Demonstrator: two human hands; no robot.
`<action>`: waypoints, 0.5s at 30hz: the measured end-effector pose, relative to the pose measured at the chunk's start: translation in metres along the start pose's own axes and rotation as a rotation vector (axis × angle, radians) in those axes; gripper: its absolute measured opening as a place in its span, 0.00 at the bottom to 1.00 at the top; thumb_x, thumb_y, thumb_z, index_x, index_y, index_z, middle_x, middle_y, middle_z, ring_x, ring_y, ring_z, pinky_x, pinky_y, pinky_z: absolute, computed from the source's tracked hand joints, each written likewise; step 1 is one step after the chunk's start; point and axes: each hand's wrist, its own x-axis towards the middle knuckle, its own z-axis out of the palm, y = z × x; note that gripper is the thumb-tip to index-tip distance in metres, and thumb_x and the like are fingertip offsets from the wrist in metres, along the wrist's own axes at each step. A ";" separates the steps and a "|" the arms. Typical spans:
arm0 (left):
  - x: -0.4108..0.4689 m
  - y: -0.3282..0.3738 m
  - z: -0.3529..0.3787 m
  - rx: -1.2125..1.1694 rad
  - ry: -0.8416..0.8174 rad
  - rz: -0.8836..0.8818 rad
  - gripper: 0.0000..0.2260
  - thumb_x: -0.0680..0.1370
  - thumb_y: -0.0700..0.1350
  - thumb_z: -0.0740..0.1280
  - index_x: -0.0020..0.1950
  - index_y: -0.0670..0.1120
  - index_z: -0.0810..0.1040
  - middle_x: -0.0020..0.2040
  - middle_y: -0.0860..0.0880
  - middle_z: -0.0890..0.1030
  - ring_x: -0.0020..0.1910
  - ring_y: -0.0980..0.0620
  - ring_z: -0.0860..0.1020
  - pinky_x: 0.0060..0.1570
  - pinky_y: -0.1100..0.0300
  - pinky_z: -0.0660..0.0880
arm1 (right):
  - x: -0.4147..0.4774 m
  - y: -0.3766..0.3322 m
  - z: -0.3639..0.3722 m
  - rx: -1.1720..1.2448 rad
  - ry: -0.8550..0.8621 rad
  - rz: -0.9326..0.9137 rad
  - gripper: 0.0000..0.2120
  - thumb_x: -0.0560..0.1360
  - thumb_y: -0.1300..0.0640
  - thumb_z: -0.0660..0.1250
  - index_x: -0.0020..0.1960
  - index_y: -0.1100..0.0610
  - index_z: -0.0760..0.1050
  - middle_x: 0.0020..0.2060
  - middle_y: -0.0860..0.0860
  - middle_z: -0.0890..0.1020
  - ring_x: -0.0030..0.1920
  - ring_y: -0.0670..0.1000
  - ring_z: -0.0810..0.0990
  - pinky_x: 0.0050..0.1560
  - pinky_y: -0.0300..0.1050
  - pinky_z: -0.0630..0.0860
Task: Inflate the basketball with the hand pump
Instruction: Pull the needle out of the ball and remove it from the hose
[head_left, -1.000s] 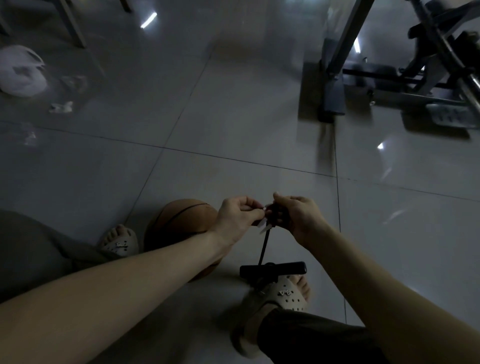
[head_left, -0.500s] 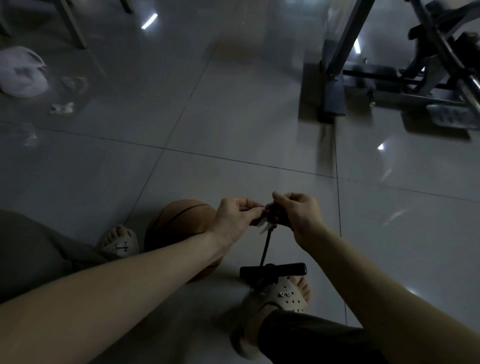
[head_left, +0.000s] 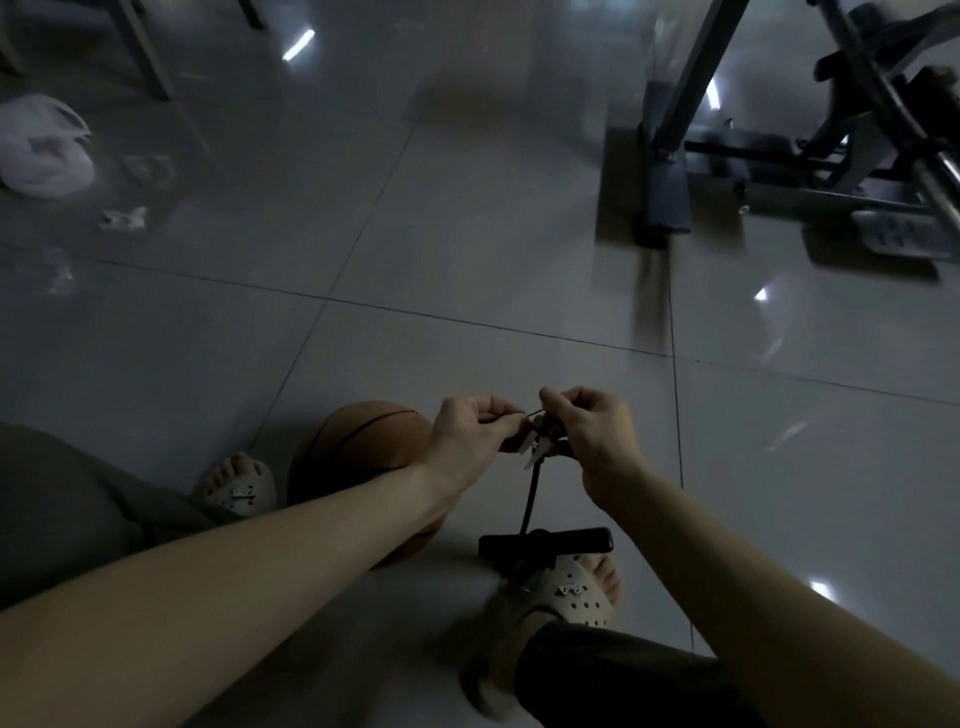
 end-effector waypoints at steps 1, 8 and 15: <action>0.000 0.000 -0.001 0.022 0.007 0.006 0.02 0.79 0.35 0.69 0.48 0.39 0.82 0.44 0.40 0.86 0.44 0.46 0.86 0.45 0.60 0.82 | -0.001 0.000 0.001 -0.013 -0.001 -0.008 0.11 0.79 0.57 0.69 0.44 0.66 0.77 0.36 0.61 0.81 0.36 0.59 0.80 0.34 0.51 0.82; -0.002 0.000 -0.006 0.187 -0.040 0.094 0.04 0.80 0.37 0.69 0.46 0.44 0.82 0.41 0.47 0.86 0.42 0.53 0.85 0.45 0.63 0.81 | -0.002 0.002 0.005 -0.128 -0.005 0.023 0.12 0.78 0.55 0.70 0.45 0.66 0.79 0.38 0.62 0.83 0.34 0.56 0.81 0.36 0.49 0.82; 0.006 0.003 -0.008 0.277 0.010 0.110 0.05 0.79 0.39 0.71 0.44 0.46 0.82 0.37 0.49 0.86 0.40 0.51 0.85 0.47 0.55 0.83 | -0.001 -0.008 -0.001 -0.104 -0.107 0.115 0.12 0.80 0.57 0.68 0.50 0.68 0.79 0.44 0.64 0.84 0.39 0.58 0.83 0.34 0.45 0.81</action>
